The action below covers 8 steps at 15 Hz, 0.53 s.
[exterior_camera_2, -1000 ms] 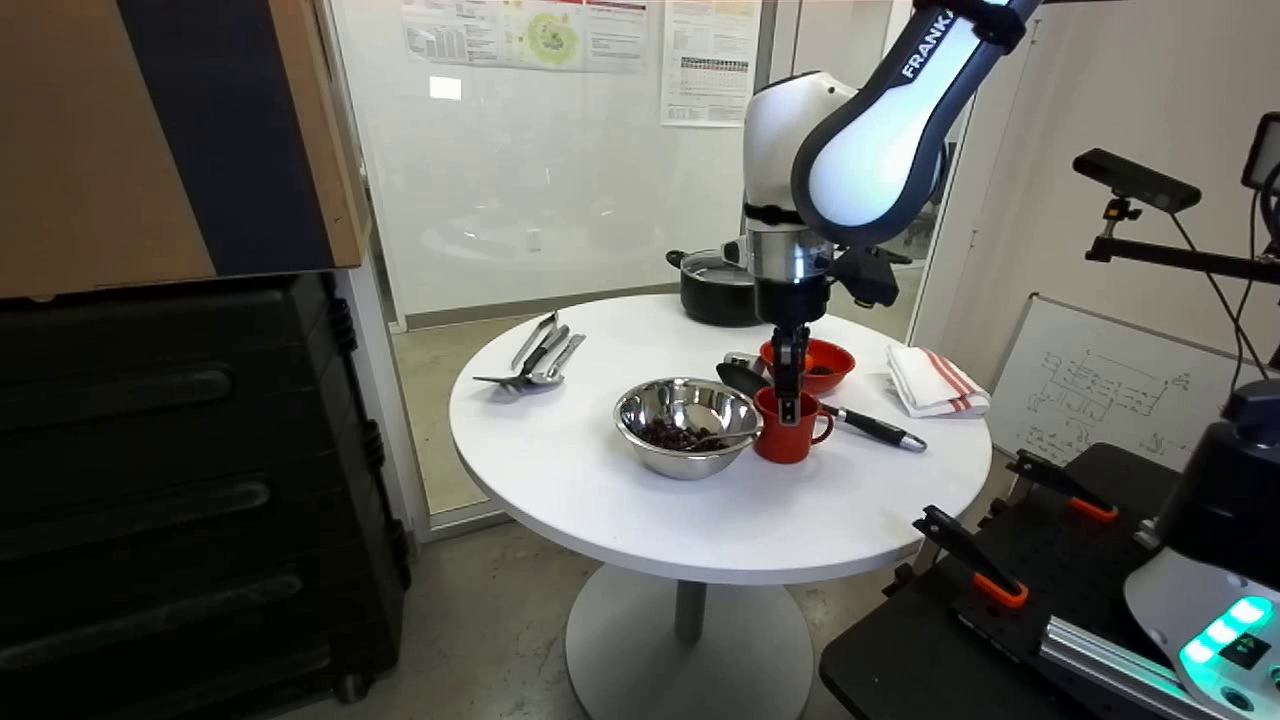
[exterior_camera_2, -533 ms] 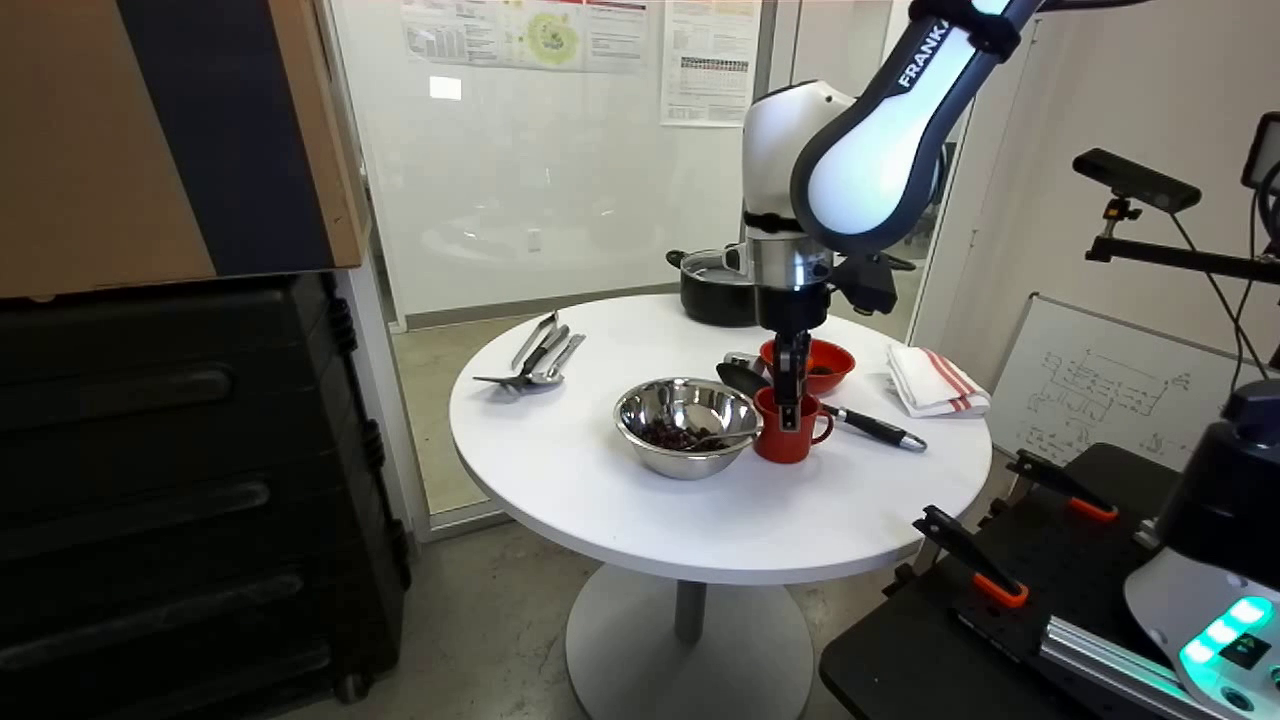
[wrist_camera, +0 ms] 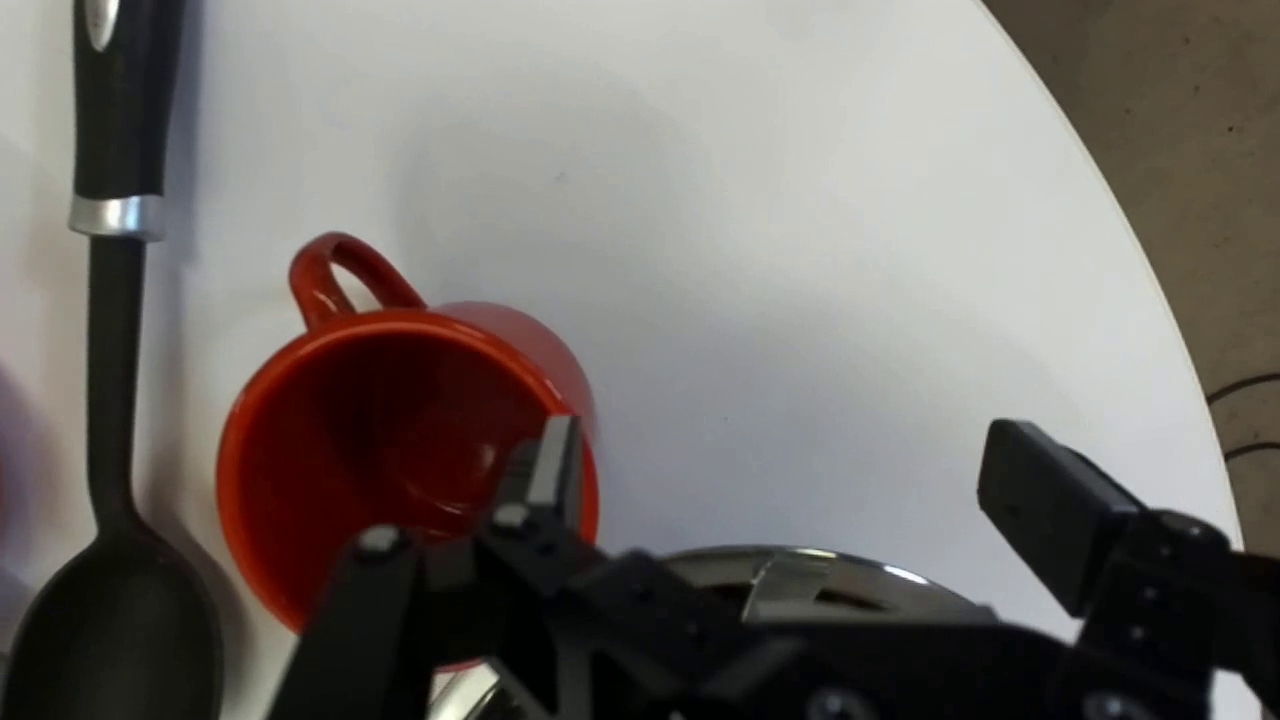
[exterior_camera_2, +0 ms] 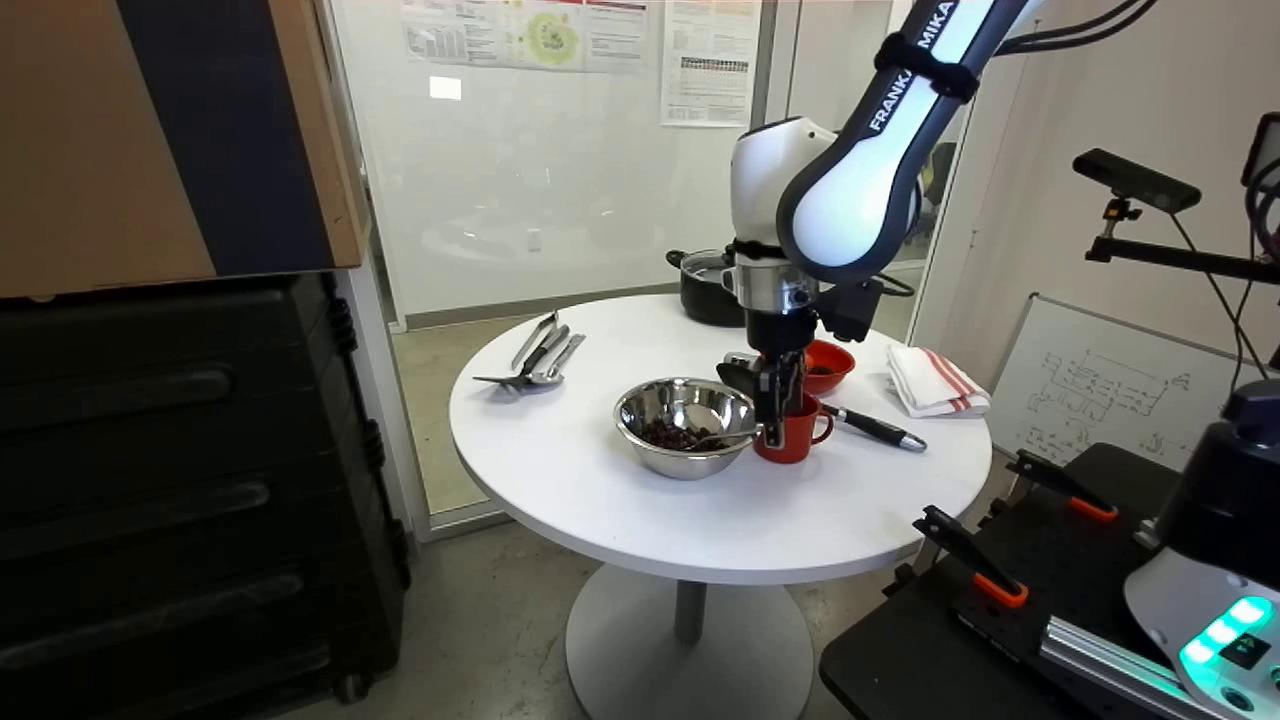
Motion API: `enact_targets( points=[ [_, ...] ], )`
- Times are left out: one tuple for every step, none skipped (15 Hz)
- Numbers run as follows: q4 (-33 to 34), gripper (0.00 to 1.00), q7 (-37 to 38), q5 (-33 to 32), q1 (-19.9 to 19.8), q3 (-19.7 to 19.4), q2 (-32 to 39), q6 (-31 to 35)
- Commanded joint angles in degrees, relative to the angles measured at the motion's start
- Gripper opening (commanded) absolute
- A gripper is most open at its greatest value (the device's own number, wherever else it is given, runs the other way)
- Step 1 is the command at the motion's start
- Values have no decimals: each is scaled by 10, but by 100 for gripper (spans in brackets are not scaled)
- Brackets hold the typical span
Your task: Use the spoon to mix the contents of the silver bowl
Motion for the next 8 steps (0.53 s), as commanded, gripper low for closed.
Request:
enact_targets(
  points=[
    [24,100,33,-7,6,-5,27,14],
    [28,100,37,-8,7,-5,32,16],
    [32,100,38,-7,8,-4,37,17],
    [35,100,40,-9,10,-4,41,19],
    [39,100,41,-9,12,-4,45,20],
    [42,100,43,-9,15,-4,49,21],
    [45,100,45,-9,17,-4,53,21],
    [48,100,47,-9,19,-4,55,23]
  ],
)
